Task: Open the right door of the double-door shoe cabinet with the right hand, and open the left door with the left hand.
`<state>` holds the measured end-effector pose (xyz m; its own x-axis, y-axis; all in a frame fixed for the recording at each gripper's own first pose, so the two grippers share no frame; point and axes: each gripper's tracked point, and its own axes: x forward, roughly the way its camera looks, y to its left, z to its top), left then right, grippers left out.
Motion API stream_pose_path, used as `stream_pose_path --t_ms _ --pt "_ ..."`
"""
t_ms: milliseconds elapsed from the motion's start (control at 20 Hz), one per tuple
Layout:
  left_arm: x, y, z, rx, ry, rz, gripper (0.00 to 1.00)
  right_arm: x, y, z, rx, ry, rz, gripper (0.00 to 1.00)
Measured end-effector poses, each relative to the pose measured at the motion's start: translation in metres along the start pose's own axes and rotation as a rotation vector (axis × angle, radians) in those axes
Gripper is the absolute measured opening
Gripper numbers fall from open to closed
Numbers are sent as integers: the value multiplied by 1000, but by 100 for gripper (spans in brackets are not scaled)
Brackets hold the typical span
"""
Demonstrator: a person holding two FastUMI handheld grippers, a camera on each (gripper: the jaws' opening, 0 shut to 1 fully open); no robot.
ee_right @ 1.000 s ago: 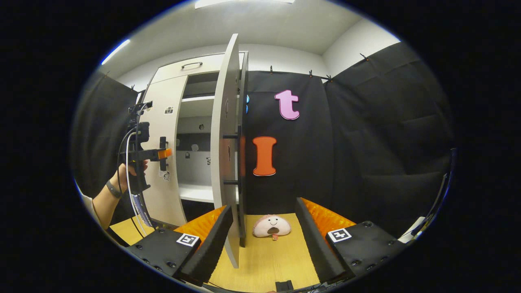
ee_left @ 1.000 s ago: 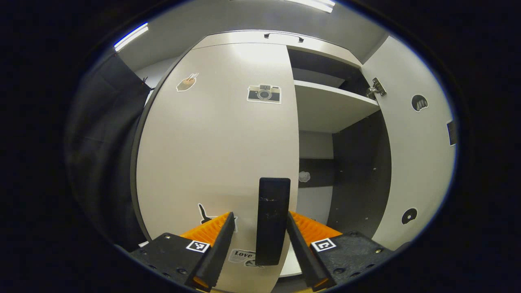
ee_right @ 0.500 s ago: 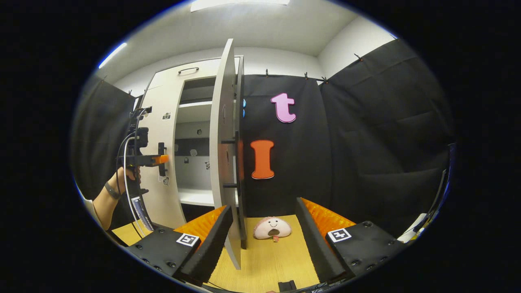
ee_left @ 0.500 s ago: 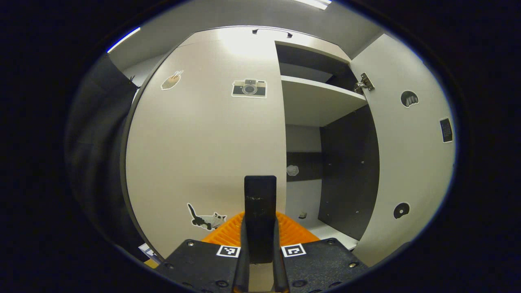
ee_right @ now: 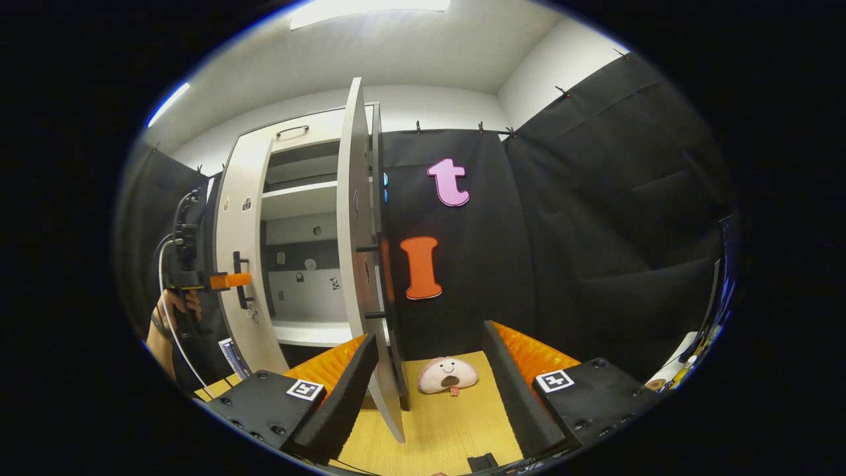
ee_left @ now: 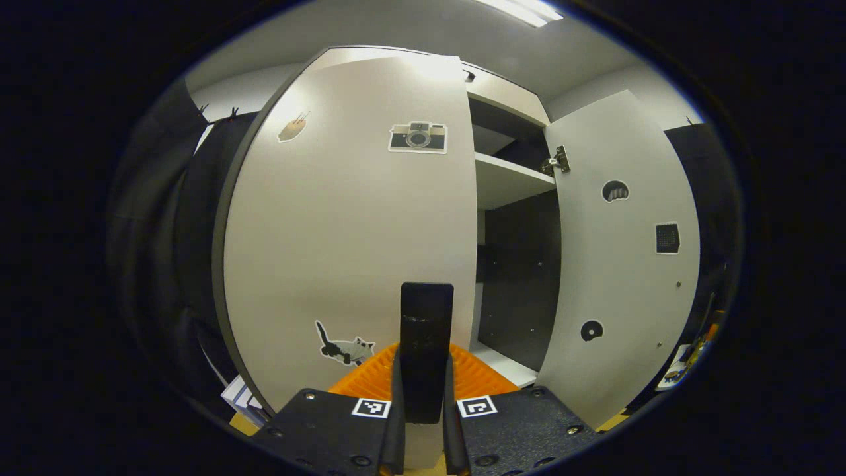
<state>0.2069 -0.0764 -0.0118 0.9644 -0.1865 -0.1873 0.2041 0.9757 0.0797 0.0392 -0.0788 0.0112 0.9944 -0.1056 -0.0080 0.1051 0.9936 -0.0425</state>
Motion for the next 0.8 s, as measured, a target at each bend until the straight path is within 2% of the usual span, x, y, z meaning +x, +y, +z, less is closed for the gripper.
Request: stream_pose_path --t_ms 50,200,550,800 --pt "-6 2 0 -15 -3 -6 23 0 3 0 3 3 -3 100" --pt "-13 7 -2 -13 -1 -25 23 -1 15 5 -8 -1 -9 97" --pt "-24 14 2 -5 -26 -38 24 -2 39 12 -3 -36 -7 96" --pt "-25 27 5 17 -45 5 23 4 41 19 -4 -28 -1 96"
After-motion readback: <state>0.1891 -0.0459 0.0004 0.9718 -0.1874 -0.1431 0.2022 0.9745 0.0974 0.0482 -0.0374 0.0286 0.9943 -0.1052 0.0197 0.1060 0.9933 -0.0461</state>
